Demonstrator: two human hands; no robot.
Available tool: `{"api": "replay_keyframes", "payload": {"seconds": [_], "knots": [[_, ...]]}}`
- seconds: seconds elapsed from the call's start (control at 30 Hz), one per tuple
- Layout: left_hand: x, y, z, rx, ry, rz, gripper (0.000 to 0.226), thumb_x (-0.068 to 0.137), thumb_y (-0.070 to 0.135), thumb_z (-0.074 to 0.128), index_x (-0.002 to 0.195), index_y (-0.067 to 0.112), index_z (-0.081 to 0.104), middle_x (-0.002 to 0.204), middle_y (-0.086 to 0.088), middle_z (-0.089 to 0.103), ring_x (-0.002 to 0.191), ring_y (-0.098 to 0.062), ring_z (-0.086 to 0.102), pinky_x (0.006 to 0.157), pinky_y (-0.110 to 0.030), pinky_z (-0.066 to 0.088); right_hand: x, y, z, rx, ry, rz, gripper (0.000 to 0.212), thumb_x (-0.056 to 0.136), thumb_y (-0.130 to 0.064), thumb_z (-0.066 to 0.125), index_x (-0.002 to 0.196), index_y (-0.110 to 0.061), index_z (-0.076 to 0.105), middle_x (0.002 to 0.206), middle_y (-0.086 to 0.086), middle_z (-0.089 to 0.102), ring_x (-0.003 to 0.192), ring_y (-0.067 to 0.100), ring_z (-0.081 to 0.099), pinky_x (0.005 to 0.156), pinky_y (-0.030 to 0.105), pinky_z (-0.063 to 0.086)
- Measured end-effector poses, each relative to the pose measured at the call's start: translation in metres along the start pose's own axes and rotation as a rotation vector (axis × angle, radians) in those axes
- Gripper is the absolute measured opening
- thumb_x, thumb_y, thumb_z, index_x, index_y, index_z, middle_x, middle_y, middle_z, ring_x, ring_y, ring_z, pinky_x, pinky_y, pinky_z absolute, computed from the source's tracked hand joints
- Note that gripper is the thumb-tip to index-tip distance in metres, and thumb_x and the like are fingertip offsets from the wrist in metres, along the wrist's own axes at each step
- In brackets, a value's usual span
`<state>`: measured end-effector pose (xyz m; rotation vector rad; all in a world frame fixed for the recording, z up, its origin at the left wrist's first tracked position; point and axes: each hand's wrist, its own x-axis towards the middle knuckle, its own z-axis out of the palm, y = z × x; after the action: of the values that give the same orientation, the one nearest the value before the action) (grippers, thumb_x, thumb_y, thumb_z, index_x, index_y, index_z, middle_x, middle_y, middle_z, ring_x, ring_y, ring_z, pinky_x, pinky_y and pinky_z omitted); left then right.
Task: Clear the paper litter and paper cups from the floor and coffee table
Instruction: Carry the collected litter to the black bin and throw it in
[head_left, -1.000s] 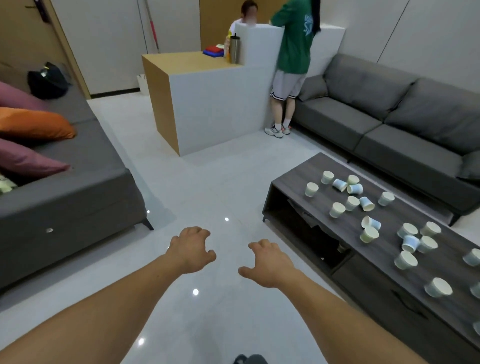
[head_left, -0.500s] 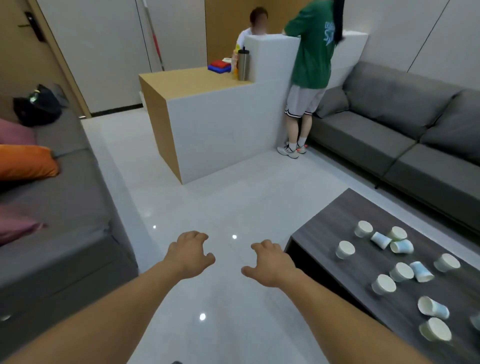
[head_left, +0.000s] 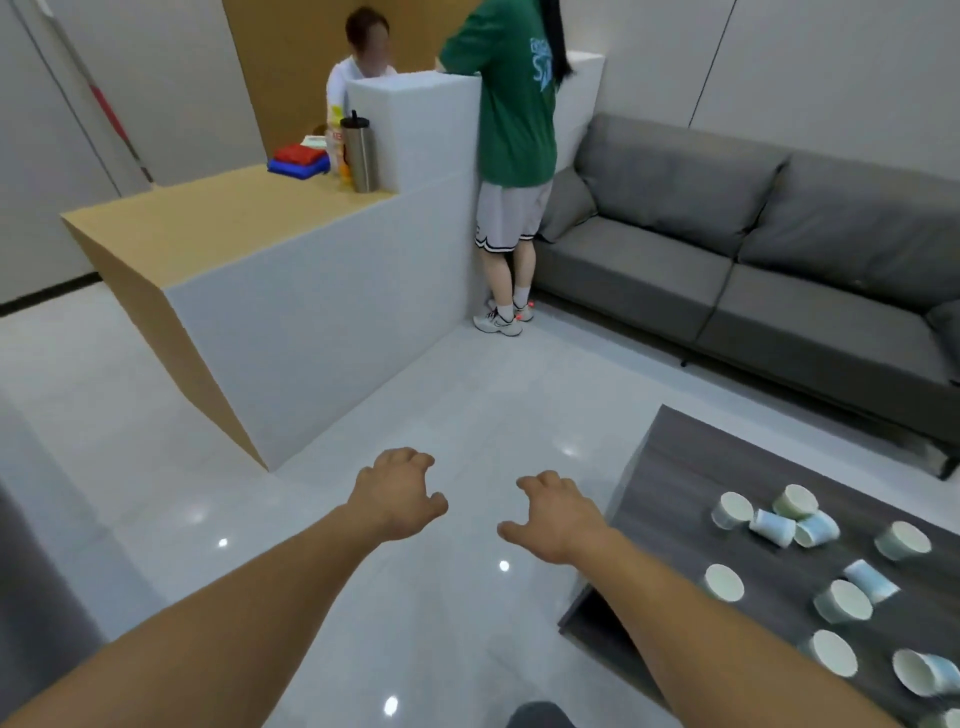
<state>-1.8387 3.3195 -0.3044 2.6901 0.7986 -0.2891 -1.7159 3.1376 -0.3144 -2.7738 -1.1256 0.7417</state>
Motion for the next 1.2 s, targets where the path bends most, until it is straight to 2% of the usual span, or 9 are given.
{"api": "replay_keyframes", "payload": {"seconds": [0.23, 0.5, 0.87, 1.2], "knots": [[0.161, 0.016, -0.037, 0.050, -0.057, 0.115, 0.067, 0.086, 0.051, 0.050, 0.146, 0.024, 0.033, 0.152, 0.001, 0.032, 0.141, -0.020, 0.023, 0.112, -0.040, 0.026, 0.128, 0.027, -0.055, 0.058, 0.013, 0.108, 0.080, 0.087, -0.061, 0.051, 0.152, -0.022, 0.025, 0.153, 0.004, 0.028, 0.138, 0.026, 0.029, 0.108, 0.042, 0.035], [0.345, 0.066, -0.082, 0.086, -0.101, 0.137, 0.067, 0.087, 0.049, 0.050, 0.146, 0.023, 0.033, 0.152, 0.001, 0.032, 0.141, -0.020, 0.023, 0.112, -0.041, 0.028, 0.276, 0.094, -0.149, 0.086, 0.033, 0.146, 0.078, 0.087, -0.061, 0.052, 0.150, -0.022, 0.028, 0.149, 0.004, 0.032, 0.135, 0.027, 0.032, 0.105, 0.042, 0.036], [0.579, 0.186, -0.101, 0.134, -0.219, 0.401, 0.068, 0.087, 0.048, 0.051, 0.147, 0.023, 0.030, 0.153, 0.001, 0.030, 0.141, -0.021, 0.023, 0.111, -0.041, 0.029, 0.414, 0.229, -0.230, 0.198, 0.044, 0.392, 0.077, 0.087, -0.060, 0.053, 0.149, -0.021, 0.029, 0.147, 0.005, 0.033, 0.133, 0.027, 0.034, 0.102, 0.042, 0.040], [0.791, 0.332, -0.131, 0.229, -0.353, 0.697, 0.068, 0.089, 0.045, 0.052, 0.149, 0.023, 0.028, 0.153, -0.001, 0.029, 0.138, -0.022, 0.029, 0.110, -0.038, 0.033, 0.522, 0.347, -0.302, 0.379, 0.090, 0.724, 0.077, 0.090, -0.058, 0.052, 0.151, -0.020, 0.025, 0.152, 0.006, 0.029, 0.133, 0.027, 0.035, 0.103, 0.041, 0.040]]}}
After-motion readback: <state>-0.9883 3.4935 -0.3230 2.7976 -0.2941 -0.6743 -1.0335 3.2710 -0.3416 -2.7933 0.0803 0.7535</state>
